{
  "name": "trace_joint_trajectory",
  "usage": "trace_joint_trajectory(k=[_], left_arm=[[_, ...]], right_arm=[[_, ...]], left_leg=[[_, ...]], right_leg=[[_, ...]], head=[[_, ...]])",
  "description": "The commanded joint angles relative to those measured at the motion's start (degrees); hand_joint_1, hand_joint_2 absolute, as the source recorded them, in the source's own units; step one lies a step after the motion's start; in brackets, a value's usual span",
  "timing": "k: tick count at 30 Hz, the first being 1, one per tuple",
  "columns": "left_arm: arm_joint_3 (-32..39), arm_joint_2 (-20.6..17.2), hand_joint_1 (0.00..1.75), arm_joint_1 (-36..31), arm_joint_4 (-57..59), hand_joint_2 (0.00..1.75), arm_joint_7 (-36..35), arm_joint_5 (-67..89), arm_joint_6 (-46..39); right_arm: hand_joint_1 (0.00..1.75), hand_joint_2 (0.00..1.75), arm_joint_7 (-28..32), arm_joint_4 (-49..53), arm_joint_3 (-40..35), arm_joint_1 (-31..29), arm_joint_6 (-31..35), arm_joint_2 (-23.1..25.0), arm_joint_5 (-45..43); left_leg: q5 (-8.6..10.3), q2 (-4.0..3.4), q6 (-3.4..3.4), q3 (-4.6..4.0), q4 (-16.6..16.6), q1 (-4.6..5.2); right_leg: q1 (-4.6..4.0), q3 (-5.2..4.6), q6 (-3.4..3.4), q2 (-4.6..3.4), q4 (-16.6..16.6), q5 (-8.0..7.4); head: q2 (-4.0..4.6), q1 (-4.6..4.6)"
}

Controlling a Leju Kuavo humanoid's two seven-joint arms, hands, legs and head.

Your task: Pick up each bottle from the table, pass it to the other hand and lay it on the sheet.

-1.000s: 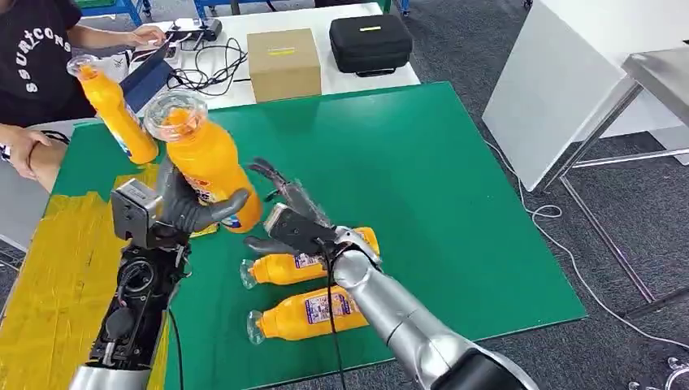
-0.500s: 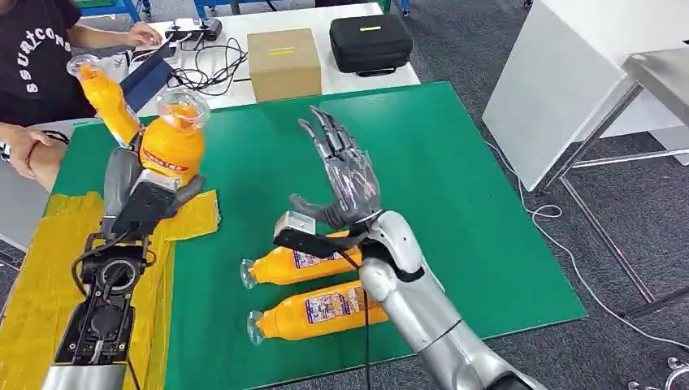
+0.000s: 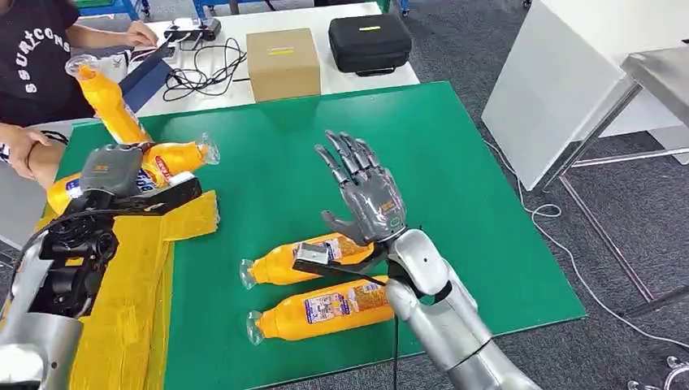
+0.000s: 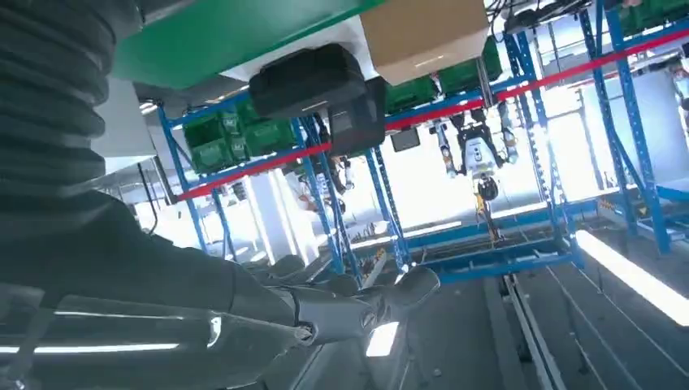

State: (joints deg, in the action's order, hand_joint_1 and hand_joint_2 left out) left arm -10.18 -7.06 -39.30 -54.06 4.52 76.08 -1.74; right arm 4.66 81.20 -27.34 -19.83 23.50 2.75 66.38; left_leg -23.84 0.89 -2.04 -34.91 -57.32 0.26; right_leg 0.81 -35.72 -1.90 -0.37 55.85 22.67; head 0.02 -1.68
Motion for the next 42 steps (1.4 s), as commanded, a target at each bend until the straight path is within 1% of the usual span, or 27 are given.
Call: trace_joint_trajectory(k=[1, 5, 10, 11, 12, 14, 15, 16, 19, 21, 22, 23, 24, 25, 26, 27, 28, 29, 31, 32, 33, 34, 35, 37, 40, 41, 42], left_arm=[[-9.4, -4.0, 1.75, -15.7, 26.1, 1.75, 0.5, 3.2, 9.1], [-10.2, -5.5, 1.75, -20.1, 33.0, 1.75, 4.6, 2.1, 13.7], [-10.7, -5.2, 1.75, -20.4, 33.9, 1.75, 5.0, 2.2, 14.4], [-11.5, -5.2, 1.75, -20.7, 34.8, 1.75, 6.3, 2.3, 16.6], [-12.4, -5.7, 1.75, -20.8, 35.3, 1.75, 9.6, 1.8, 18.6], [-13.0, -6.5, 1.75, -20.6, 35.9, 1.75, 15.2, 0.0, 21.2], [-13.2, -6.7, 1.75, -20.3, 36.0, 1.75, 17.5, -0.9, 22.4], [-13.4, -6.8, 1.75, -20.1, 36.1, 1.75, 18.6, -1.3, 23.1], [-13.6, -6.4, 1.75, -19.2, 35.9, 1.75, 20.7, -3.1, 23.6], [-13.2, -6.5, 1.75, -17.9, 35.3, 1.75, 23.8, -5.4, 24.3], [-13.2, -6.4, 1.75, -17.7, 35.3, 1.75, 23.8, -5.4, 24.1], [-13.3, -6.4, 1.75, -17.6, 35.3, 1.75, 23.8, -5.4, 24.0], [-13.3, -6.4, 1.75, -17.6, 35.3, 1.75, 23.8, -5.4, 24.0], [-13.3, -6.4, 1.75, -17.6, 35.3, 1.75, 23.8, -5.4, 24.0], [-13.3, -6.4, 1.75, -17.6, 35.3, 1.75, 23.8, -5.4, 24.0], [-13.2, -6.4, 1.75, -17.7, 35.3, 1.75, 23.8, -5.5, 24.1], [-13.2, -6.4, 1.75, -17.7, 35.3, 1.75, 23.8, -5.5, 24.1], [-13.2, -6.4, 1.75, -17.7, 35.3, 1.75, 23.8, -5.5, 24.1], [-13.2, -6.4, 1.75, -17.7, 35.3, 1.75, 23.8, -5.5, 24.1], [-13.2, -6.4, 1.75, -17.7, 35.3, 1.75, 23.8, -5.5, 24.1], [-13.2, -6.4, 1.75, -17.7, 35.3, 1.75, 23.8, -5.5, 24.1], [-13.4, -6.5, 1.75, -17.7, 35.1, 1.75, 24.3, -6.0, 24.4], [-13.6, -6.5, 1.75, -17.5, 34.9, 1.75, 24.9, -6.5, 24.6], [-14.1, -6.2, 1.75, -16.0, 34.3, 1.75, 25.8, -8.6, 24.4], [-15.7, -5.8, 1.75, -14.8, 34.3, 1.75, 23.0, -8.3, 22.7], [-16.0, -5.4, 1.75, -14.8, 34.7, 1.75, 22.1, -8.5, 22.3], [-16.2, -5.2, 1.75, -14.8, 35.0, 1.75, 21.7, -9.0, 22.2]], right_arm=[[0.0, 1.75, -1.9, -2.9, -0.5, -1.4, 0.3, -2.6, 1.2], [0.0, 1.75, -2.3, -7.3, -0.2, -3.0, 1.9, -1.6, 2.0], [0.0, 1.75, -2.5, -8.1, -0.2, -3.5, 2.3, -1.4, 2.5], [0.0, 1.75, -3.0, -9.3, -0.2, -4.1, 2.4, -1.2, 3.1], [0.0, 1.75, -3.1, -11.4, -0.1, -5.2, 2.3, -0.7, 2.9], [0.0, 1.75, -3.0, -13.3, 0.3, -5.9, 3.2, -0.5, 2.2], [0.0, 1.75, -3.0, -13.5, 0.7, -5.7, 3.7, -0.7, 1.9], [0.0, 1.75, -3.1, -13.4, 0.9, -5.4, 3.9, -1.0, 1.8], [0.0, 1.75, -3.2, -12.4, 1.8, -4.1, 4.0, -1.7, 1.6], [0.0, 1.75, -3.2, -11.6, 2.3, -3.2, 4.0, -2.4, 1.4], [0.0, 1.75, -3.2, -11.5, 2.3, -3.2, 4.0, -2.5, 1.4], [0.0, 1.75, -3.2, -11.5, 2.4, -3.2, 4.0, -2.6, 1.4], [0.0, 1.75, -3.2, -11.5, 2.4, -3.2, 4.0, -2.6, 1.4], [0.0, 1.75, -3.2, -11.5, 2.4, -3.2, 4.0, -2.6, 1.4], [0.0, 1.75, -3.2, -11.5, 2.4, -3.2, 4.0, -2.6, 1.4], [0.0, 1.75, -3.2, -11.5, 2.3, -3.3, 4.0, -2.5, 1.4], [0.0, 1.75, -3.2, -11.5, 2.3, -3.3, 4.0, -2.5, 1.4], [0.0, 1.75, -3.2, -11.5, 2.3, -3.3, 4.0, -2.5, 1.4], [0.0, 1.75, -3.2, -11.5, 2.3, -3.3, 4.0, -2.5, 1.4], [0.0, 1.75, -3.2, -11.5, 2.3, -3.3, 4.0, -2.5, 1.4], [0.0, 1.75, -3.2, -11.5, 2.3, -3.3, 4.0, -2.5, 1.4], [0.0, 1.75, -3.2, -11.3, 2.3, -3.3, 3.8, -2.5, 1.4], [0.0, 1.75, -3.2, -11.3, 2.3, -3.3, 3.7, -2.5, 1.4], [0.0, 1.75, -3.2, -11.1, 2.4, -3.6, 3.1, -2.7, 1.2], [0.0, 1.75, -3.2, -11.3, 2.4, -3.6, 2.7, -2.6, 1.3], [0.0, 1.75, -3.2, -11.4, 2.3, -3.6, 2.5, -2.5, 1.3], [0.0, 1.75, -3.2, -11.4, 2.3, -3.5, 2.3, -2.4, 1.3]], left_leg=[[-0.08, 0.09, 0.1, 0.11, -0.1, -0.09], [-0.08, -0.09, 0.1, 0.07, -0.1, -0.1], [-0.12, -0.11, 0.17, 0.23, -0.1, -0.13], [-0.07, -0.06, 0.13, 0.15, -0.1, -0.09], [-0.17, -0.13, 0.17, 0.27, -0.1, -0.15], [-0.01, -0.13, 0.1, 0.06, 0.0, -0.07], [-0.1, -0.22, 0.14, 0.2, 0.0, -0.1], [-0.15, -0.28, 0.16, 0.26, -0.1, -0.14], [-0.04, -0.04, 0.13, 0.16, 0.0, -0.1], [-0.08, 0.0, 0.15, 0.21, 0.0, -0.12], [-0.04, -0.02, 0.12, 0.13, 0.0, -0.08], [-0.11, -0.06, 0.16, 0.29, 0.0, -0.11], [-0.02, -0.02, 0.11, 0.13, 0.0, -0.06], [-0.1, -0.02, 0.15, 0.25, 0.0, -0.11], [0.02, 0.0, 0.09, 0.04, 0.0, -0.04], [-0.11, -0.07, 0.16, 0.22, 0.0, -0.12], [-0.06, -0.06, 0.13, 0.14, 0.0, -0.09], [-0.21, -0.13, 0.21, 0.37, -0.1, -0.17], [-0.01, -0.02, 0.11, 0.06, 0.0, -0.07], [-0.1, -0.05, 0.16, 0.2, 0.0, -0.12], [0.01, -0.02, 0.1, 0.04, 0.0, -0.05], [-0.1, -0.06, 0.15, 0.2, 0.0, -0.12], [-0.02, -0.04, 0.11, 0.07, 0.0, -0.08], [-0.06, -0.07, 0.13, 0.16, 0.0, -0.09], [-0.01, -0.02, 0.1, 0.13, 0.0, -0.03], [-0.11, -0.05, 0.15, 0.29, 0.0, -0.1], [-0.06, -0.04, 0.13, 0.2, 0.0, -0.07]], right_leg=[[-0.1, 0.19, 0.06, 0.17, 0.0, 0.1], [-0.11, 0.12, 0.07, -0.02, 0.0, 0.04], [-0.14, 0.28, 0.09, 0.0, 0.0, 0.13], [-0.1, 0.2, 0.07, 0.02, 0.1, 0.1], [-0.16, 0.33, 0.09, -0.02, 0.1, 0.16], [-0.05, 0.09, 0.04, -0.09, 0.0, 0.01], [-0.09, 0.24, 0.07, -0.15, 0.1, 0.07], [-0.13, 0.3, 0.08, -0.18, 0.1, 0.09], [-0.09, 0.24, 0.07, 0.03, 0.0, 0.08], [-0.11, 0.31, 0.08, 0.07, 0.0, 0.11], [-0.08, 0.21, 0.06, 0.01, 0.0, 0.06], [-0.11, 0.37, 0.09, 0.01, 0.0, 0.13], [-0.06, 0.2, 0.05, 0.02, 0.0, 0.05], [-0.11, 0.35, 0.08, 0.06, 0.0, 0.13], [-0.03, 0.1, 0.04, 0.03, 0.0, 0.03], [-0.12, 0.31, 0.08, 0.0, 0.0, 0.12], [-0.09, 0.21, 0.07, 0.0, 0.0, 0.07], [-0.18, 0.47, 0.12, -0.01, 0.0, 0.2], [-0.07, 0.13, 0.05, 0.03, 0.0, 0.04], [-0.13, 0.29, 0.09, 0.03, 0.0, 0.12], [-0.05, 0.1, 0.05, 0.02, 0.0, 0.03], [-0.12, 0.29, 0.08, 0.02, 0.0, 0.11], [-0.08, 0.14, 0.05, 0.01, 0.0, 0.05], [-0.09, 0.23, 0.06, 0.0, 0.0, 0.09], [-0.02, 0.18, 0.04, 0.02, 0.0, 0.06], [-0.1, 0.38, 0.07, 0.03, 0.0, 0.13], [-0.06, 0.26, 0.06, 0.02, 0.0, 0.1]], head=[[0.0, 0.0], [0.0, -0.02], [0.0, 0.02], [0.0, 0.02], [0.0, 0.0], [0.0, -0.02], [0.0, 0.0], [0.0, 0.0], [0.0, 0.0], [0.0, -0.02], [0.0, 0.0], [0.0, 0.0], [0.0, 0.0], [0.0, 0.0], [0.0, 0.0], [0.0, 0.0], [0.0, 0.0], [0.0, 0.0], [0.0, 0.0], [0.0, 0.0], [0.0, 0.0], [0.0, 0.0], [0.0, 0.0], [0.0, 0.0], [0.0, 0.0], [0.0, 0.0], [0.0, 0.0]])
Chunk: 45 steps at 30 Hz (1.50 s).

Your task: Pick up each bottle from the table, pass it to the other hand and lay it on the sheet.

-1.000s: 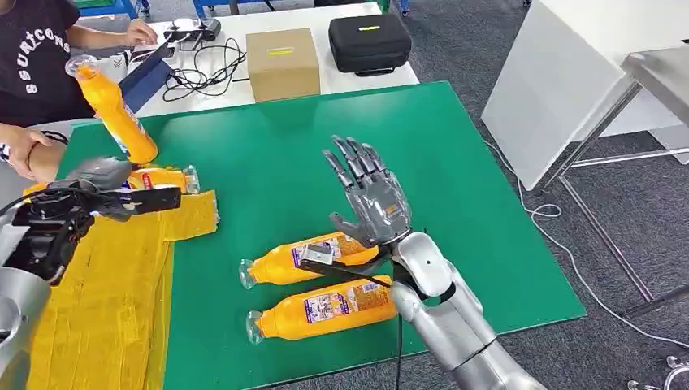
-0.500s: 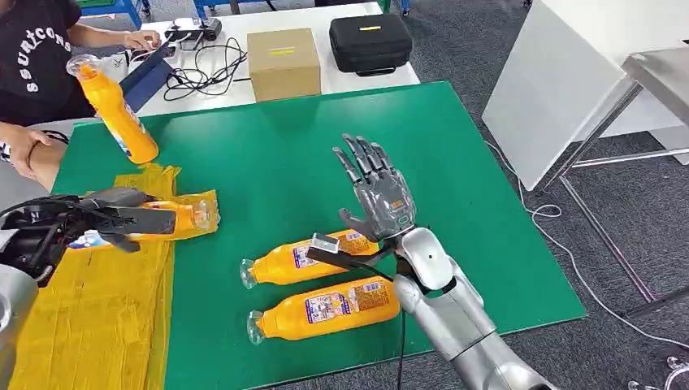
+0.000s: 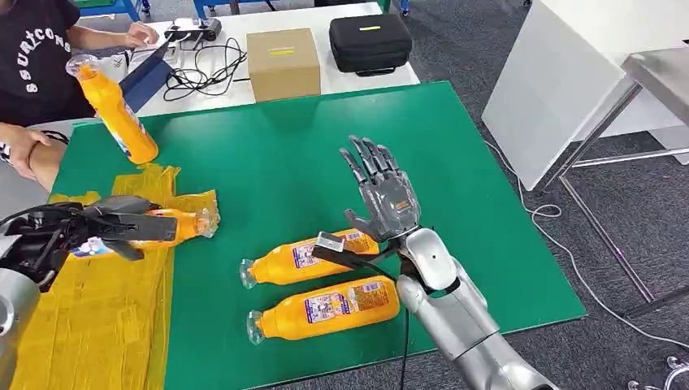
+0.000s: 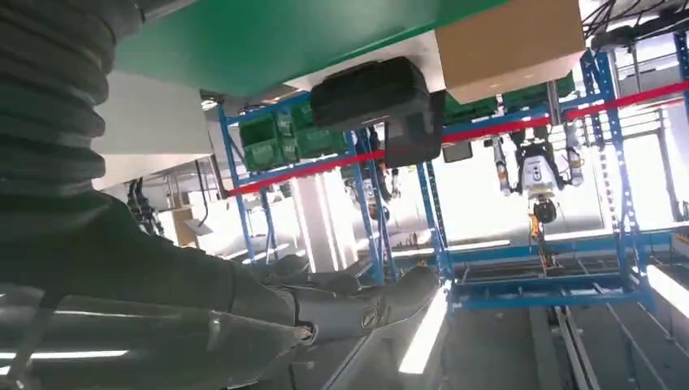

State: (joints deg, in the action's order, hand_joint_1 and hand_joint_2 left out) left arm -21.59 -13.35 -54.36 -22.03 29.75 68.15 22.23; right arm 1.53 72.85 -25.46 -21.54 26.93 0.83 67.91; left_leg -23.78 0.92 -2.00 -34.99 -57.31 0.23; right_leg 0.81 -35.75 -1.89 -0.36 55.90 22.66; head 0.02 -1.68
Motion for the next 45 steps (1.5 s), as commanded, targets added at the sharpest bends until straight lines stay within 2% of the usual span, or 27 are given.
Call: trace_joint_trajectory(k=[1, 2, 7, 8, 18, 33, 35, 37, 38, 40, 42, 45], left_arm=[[-4.8, 1.5, 1.62, 0.4, 3.1, 1.75, -4.0, -1.3, -2.0], [-4.8, 1.6, 0.0, 0.7, 3.0, 1.75, -5.2, -1.4, -3.5], [-7.1, 2.0, 0.0, 1.9, 4.0, 1.75, -13.4, 0.5, -9.0], [-6.9, 2.0, 0.0, 2.1, 4.1, 0.0, -13.5, 0.3, -9.4], [-7.2, 1.3, 0.0, 3.7, 3.6, 0.0, -15.2, 0.2, -11.4], [-7.1, 2.3, 0.0, 5.1, 0.1, 0.0, -12.8, -1.0, -14.4], [-7.4, 3.4, 0.0, 6.0, -2.6, 0.0, -12.9, -0.8, -18.9], [-7.7, 4.4, 0.0, 6.7, -6.2, 0.0, -12.2, -1.2, -20.0], [-8.3, 4.1, 0.0, 7.1, -9.3, 0.0, -13.5, -0.7, -20.8], [-12.1, 3.3, 0.0, 7.2, -14.6, 0.0, -20.9, 5.2, -22.5], [-10.6, 3.5, 0.0, 8.6, -20.4, 0.0, -18.6, 2.9, -22.1], [-10.9, 2.1, 0.0, 10.3, -29.1, 0.0, -20.8, 5.1, -21.7]], right_arm=[[0.0, 1.75, -0.1, -3.0, 0.4, -1.7, -1.2, -0.5, -0.2], [0.0, 1.75, -0.2, -2.5, 0.5, -1.2, -1.3, -0.4, -0.2], [0.0, 1.75, -0.6, -1.5, 0.6, 0.5, -2.2, -0.1, 0.8], [0.0, 1.75, -0.7, -1.9, 0.4, 0.3, -2.4, 0.1, 0.8], [0.0, 1.75, -0.5, -4.3, -0.6, -2.2, -4.4, 1.1, 1.1], [0.0, 1.75, -0.4, -4.0, -0.3, -1.2, -4.6, 0.4, 0.9], [0.0, 1.75, -0.5, -3.2, 0.3, -0.2, -4.9, -0.1, 1.0], [0.0, 1.75, -0.6, -2.8, 0.8, 0.6, -5.1, -0.5, 1.0], [0.0, 1.75, -0.6, -2.5, 1.1, 0.8, -5.3, -0.6, 1.2], [0.0, 1.75, -0.7, -2.1, 1.5, 0.9, -5.8, -0.2, 1.8], [0.0, 1.75, -1.0, -2.0, 1.9, 1.3, -6.4, -0.1, 2.3], [0.0, 1.75, -1.1, -1.2, 2.5, 2.4, -7.2, -0.7, 2.6]], left_leg=[[-0.06, -0.04, 0.05, 0.15, 0.0, -0.02], [-0.15, -0.07, 0.1, 0.31, 0.0, -0.07], [-0.14, 0.02, 0.1, 0.33, 0.0, -0.07], [-0.1, -0.01, 0.08, 0.26, 0.0, -0.05], [-0.1, -0.12, 0.07, 0.17, 0.0, -0.04], [-0.16, -0.06, 0.11, 0.25, -0.1, -0.1], [-0.17, -0.02, 0.12, 0.28, -0.1, -0.1], [-0.04, 0.11, 0.06, 0.11, 0.0, -0.04], [-0.12, 0.15, 0.1, 0.23, 0.0, -0.1], [-0.13, 0.21, 0.09, 0.17, -0.1, -0.1], [-0.15, 0.15, 0.09, 0.14, -0.1, -0.11], [-0.11, 0.04, 0.08, 0.09, -0.1, -0.06]], right_leg=[[-0.03, 0.16, 0.03, 0.02, 0.0, 0.05], [-0.09, 0.34, 0.06, 0.04, 0.0, 0.14], [-0.09, 0.37, 0.07, 0.12, -0.1, 0.15], [-0.06, 0.28, 0.05, 0.07, -0.1, 0.11], [-0.05, 0.16, 0.04, -0.04, 0.0, 0.07], [-0.12, 0.29, 0.07, 0.05, 0.0, 0.13], [-0.12, 0.34, 0.08, 0.1, 0.0, 0.17], [-0.06, 0.16, 0.03, 0.18, -0.1, 0.08], [-0.12, 0.32, 0.06, 0.25, -0.1, 0.16], [-0.12, 0.27, 0.05, 0.3, 0.0, 0.18], [-0.13, 0.25, 0.05, 0.24, 0.0, 0.18], [-0.08, 0.16, 0.05, 0.12, 0.0, 0.11]], head=[[0.0, 0.0], [0.0, 0.0], [0.0, 0.0], [0.0, 0.0], [0.0, 0.0], [0.0, 0.0], [0.0, 0.0], [0.0, 0.0], [0.0, 0.02], [0.0, 0.02], [0.0, 0.02], [0.0, 0.04]])
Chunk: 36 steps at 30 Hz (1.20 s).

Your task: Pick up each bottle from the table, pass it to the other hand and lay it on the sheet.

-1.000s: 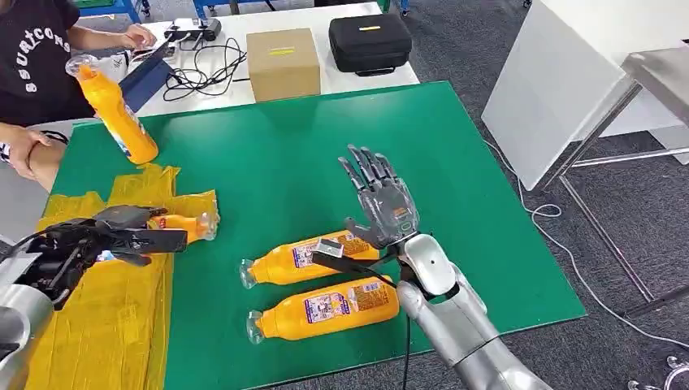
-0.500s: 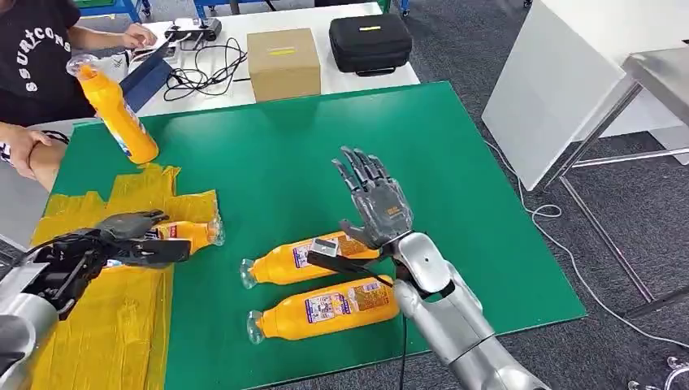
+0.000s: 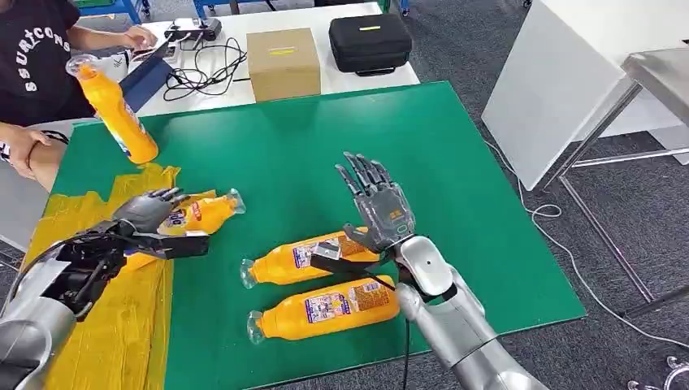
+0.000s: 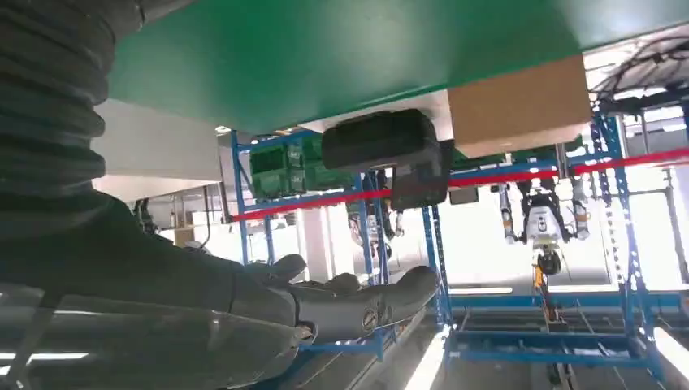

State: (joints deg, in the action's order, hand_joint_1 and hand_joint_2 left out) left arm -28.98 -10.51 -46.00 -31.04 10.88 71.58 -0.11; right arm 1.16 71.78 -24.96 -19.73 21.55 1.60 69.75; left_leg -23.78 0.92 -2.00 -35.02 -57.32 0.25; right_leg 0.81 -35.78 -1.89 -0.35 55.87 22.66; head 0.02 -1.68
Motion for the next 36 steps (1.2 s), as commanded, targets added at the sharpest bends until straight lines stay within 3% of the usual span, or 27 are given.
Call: trace_joint_trajectory(k=[1, 17, 20, 23, 24, 26, 30, 36], left_arm=[[-1.9, -0.7, 0.0, 3.2, -23.8, 0.0, -1.4, 0.3, 0.3], [4.5, -0.6, 0.0, 10.2, -34.4, 0.0, -3.7, 3.3, -0.9], [8.7, 1.8, 0.0, 14.9, -38.7, 0.0, 4.4, -6.8, -3.4], [14.1, 5.8, 0.0, 19.2, -44.8, 0.0, 12.0, -26.0, 0.9], [16.2, 7.4, 0.0, 20.1, -45.9, 1.75, 12.8, -33.8, 3.8], [16.9, 7.5, 0.0, 20.9, -47.4, 1.75, 12.5, -38.0, 5.5], [21.8, 11.5, 0.0, 22.3, -46.6, 1.75, 10.4, -57.5, 15.1], [22.4, 13.0, 0.0, 23.6, -44.3, 1.75, 9.1, -64.9, 15.9]], right_arm=[[0.0, 1.75, -0.9, 0.6, 2.3, 1.1, -2.9, -1.8, 0.5], [0.0, 1.75, -0.3, 2.6, 2.0, 3.6, -9.2, -3.6, -0.9], [0.0, 1.75, -0.4, 3.3, 0.9, 6.1, -14.1, -5.9, -0.1], [0.0, 1.75, 0.7, 5.0, 0.0, 7.8, -18.0, -7.8, 0.4], [0.0, 1.75, 1.1, 4.7, -0.8, 7.3, -19.0, -8.3, 1.3], [0.0, 1.75, 1.4, 3.6, -1.2, 6.3, -19.4, -8.0, 1.7], [0.0, 1.75, 2.9, 0.2, -4.0, 3.2, -20.4, -8.5, 1.7], [0.0, 1.75, 2.3, -5.1, -6.4, 0.7, -17.1, -7.2, 3.8]], left_leg=[[-0.18, 0.05, 0.11, 0.23, -0.1, -0.1], [-0.2, -0.1, 0.12, 0.27, -0.1, -0.08], [-0.14, -0.06, 0.07, 0.3, 0.1, -0.04], [-0.09, 0.07, 0.04, 0.19, 0.1, -0.01], [-0.19, 0.07, 0.06, 0.31, 0.0, -0.04], [-0.19, 0.0, 0.06, 0.2, 0.0, -0.03], [-0.13, -0.15, 0.04, 0.02, 0.0, 0.02], [-0.15, -0.07, 0.08, 0.15, 0.0, -0.01]], right_leg=[[-0.11, 0.31, 0.07, 0.15, 0.0, 0.18], [-0.11, 0.3, 0.07, 0.01, 0.0, 0.16], [-0.06, 0.32, 0.04, 0.04, -0.1, 0.12], [-0.02, 0.22, 0.01, 0.14, -0.1, 0.11], [-0.06, 0.37, 0.02, 0.15, -0.1, 0.2], [-0.05, 0.27, 0.02, 0.09, -0.1, 0.16], [0.02, 0.05, 0.03, -0.1, -0.1, 0.03], [-0.07, 0.19, 0.05, 0.0, -0.1, 0.08]], head=[[0.0, 0.02], [0.0, 0.0], [0.0, 0.02], [0.0, 0.0], [0.0, 0.0], [0.0, 0.02], [0.0, 0.02], [0.0, 0.02]])
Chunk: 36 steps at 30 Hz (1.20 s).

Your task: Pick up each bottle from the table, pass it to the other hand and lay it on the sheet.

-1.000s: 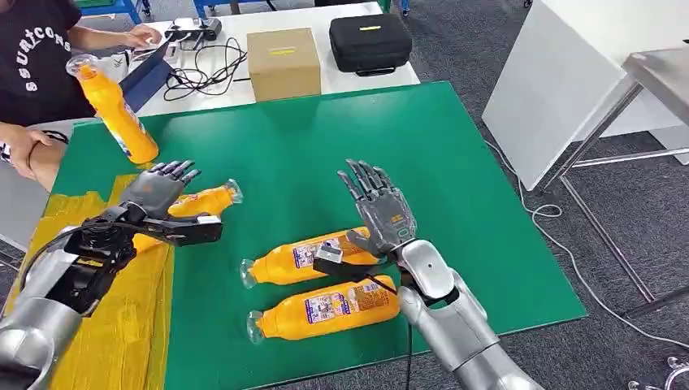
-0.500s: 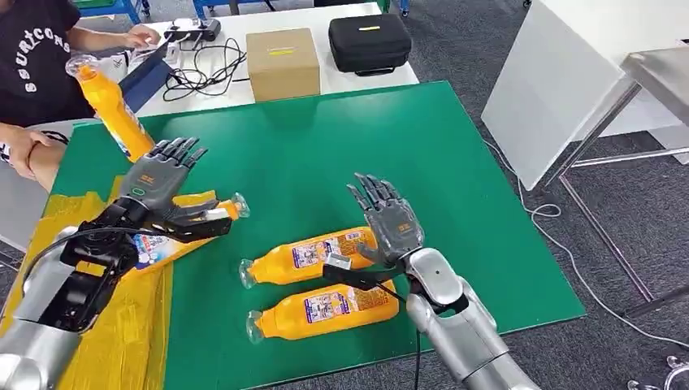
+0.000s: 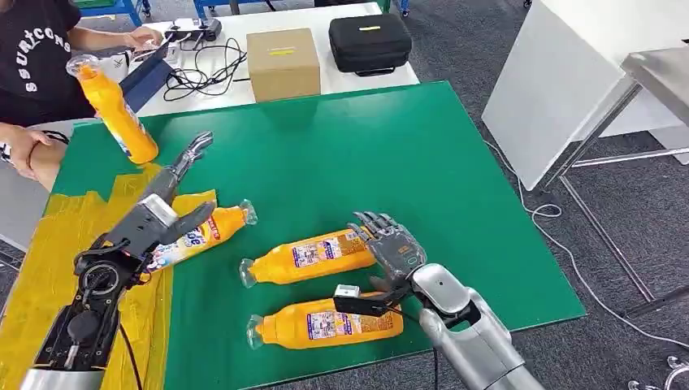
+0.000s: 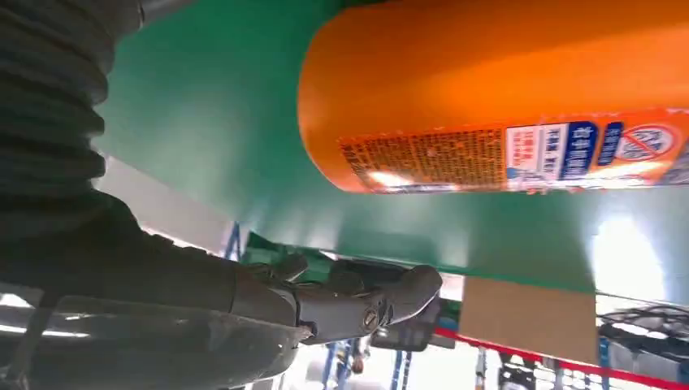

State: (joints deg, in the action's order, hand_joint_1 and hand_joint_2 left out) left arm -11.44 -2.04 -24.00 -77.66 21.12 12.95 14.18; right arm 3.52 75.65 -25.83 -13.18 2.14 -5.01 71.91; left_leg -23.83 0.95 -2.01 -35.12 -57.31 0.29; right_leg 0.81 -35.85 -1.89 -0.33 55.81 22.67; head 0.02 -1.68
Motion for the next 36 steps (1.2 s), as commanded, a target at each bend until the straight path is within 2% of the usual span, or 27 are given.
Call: trace_joint_trajectory(k=[1, 5, 17, 25, 32, 33, 34, 35, 36], left_arm=[[4.8, 4.5, 0.0, 2.0, 2.7, 1.75, -1.1, -6.3, 1.3], [5.0, 4.9, 0.0, 2.3, 3.9, 1.75, 0.0, -7.0, 0.9], [4.6, 5.5, 0.0, 3.0, 5.3, 1.75, 0.7, -7.3, 0.8], [3.8, 6.7, 0.0, 2.1, 8.3, 1.75, 1.4, -7.5, 1.1], [3.3, 7.0, 0.0, 1.6, 9.1, 1.75, 1.5, -7.8, 1.0], [3.3, 7.0, 0.0, 1.6, 9.1, 1.75, 1.6, -7.8, 0.9], [3.2, 7.1, 0.0, 1.7, 9.4, 1.75, 1.7, -7.9, 0.9], [3.3, 7.1, 0.0, 1.7, 9.5, 1.75, 1.7, -8.0, 0.9], [3.2, 7.1, 0.0, 1.7, 9.6, 1.75, 1.8, -8.0, 0.8]], right_arm=[[0.0, 1.75, 0.1, -9.6, -5.7, -6.2, 2.5, -0.4, 1.5], [0.0, 1.75, -0.8, -14.2, -7.0, -9.1, 3.6, 0.9, 3.4], [0.0, 1.75, -2.3, -20.6, -8.2, -11.3, 5.7, 2.4, 6.4], [0.0, 1.75, 2.5, -33.4, -5.4, -17.9, 4.8, 6.6, -0.4], [0.0, 1.75, 3.5, -39.1, -4.5, -21.3, 4.4, 7.5, -3.6], [0.09, 1.75, 3.6, -39.9, -4.3, -21.7, 4.4, 7.6, -4.0], [1.06, 1.75, 3.8, -41.3, -4.1, -22.3, 4.4, 7.8, -4.6], [1.5, 1.75, 3.7, -41.8, -4.0, -22.6, 4.2, 7.9, -4.9], [1.5, 1.75, 3.9, -42.4, -4.0, -22.8, 4.5, 7.9, -5.0]], left_leg=[[-0.16, -0.21, 0.12, 0.38, 0.0, -0.07], [-0.06, -0.17, 0.07, 0.22, 0.0, -0.03], [-0.13, -0.16, 0.12, 0.33, 0.0, -0.1], [-0.12, -0.17, 0.13, 0.34, 0.0, -0.09], [-0.11, -0.12, 0.11, 0.32, 0.0, -0.09], [-0.05, -0.09, 0.08, 0.24, 0.0, -0.06], [0.0, -0.06, 0.06, 0.16, 0.0, -0.04], [-0.05, -0.09, 0.09, 0.25, 0.0, -0.07], [0.0, -0.05, 0.06, 0.16, 0.0, -0.04]], right_leg=[[-0.09, 0.37, 0.08, -0.11, -0.1, 0.09], [-0.03, 0.18, 0.04, -0.1, 0.0, 0.02], [-0.08, 0.35, 0.08, -0.05, 0.0, 0.1], [-0.09, 0.35, 0.08, -0.05, 0.0, 0.09], [-0.09, 0.34, 0.07, 0.0, 0.0, 0.12], [-0.04, 0.24, 0.05, 0.0, 0.0, 0.07], [-0.02, 0.16, 0.04, 0.02, 0.0, 0.04], [-0.05, 0.25, 0.05, 0.01, 0.0, 0.08], [-0.02, 0.17, 0.04, 0.03, 0.0, 0.04]], head=[[0.0, 0.02], [0.0, 0.02], [0.0, 0.0], [0.0, 0.0], [0.0, 0.0], [0.0, 0.02], [0.0, 0.0], [0.0, 0.02], [0.0, 0.02]])
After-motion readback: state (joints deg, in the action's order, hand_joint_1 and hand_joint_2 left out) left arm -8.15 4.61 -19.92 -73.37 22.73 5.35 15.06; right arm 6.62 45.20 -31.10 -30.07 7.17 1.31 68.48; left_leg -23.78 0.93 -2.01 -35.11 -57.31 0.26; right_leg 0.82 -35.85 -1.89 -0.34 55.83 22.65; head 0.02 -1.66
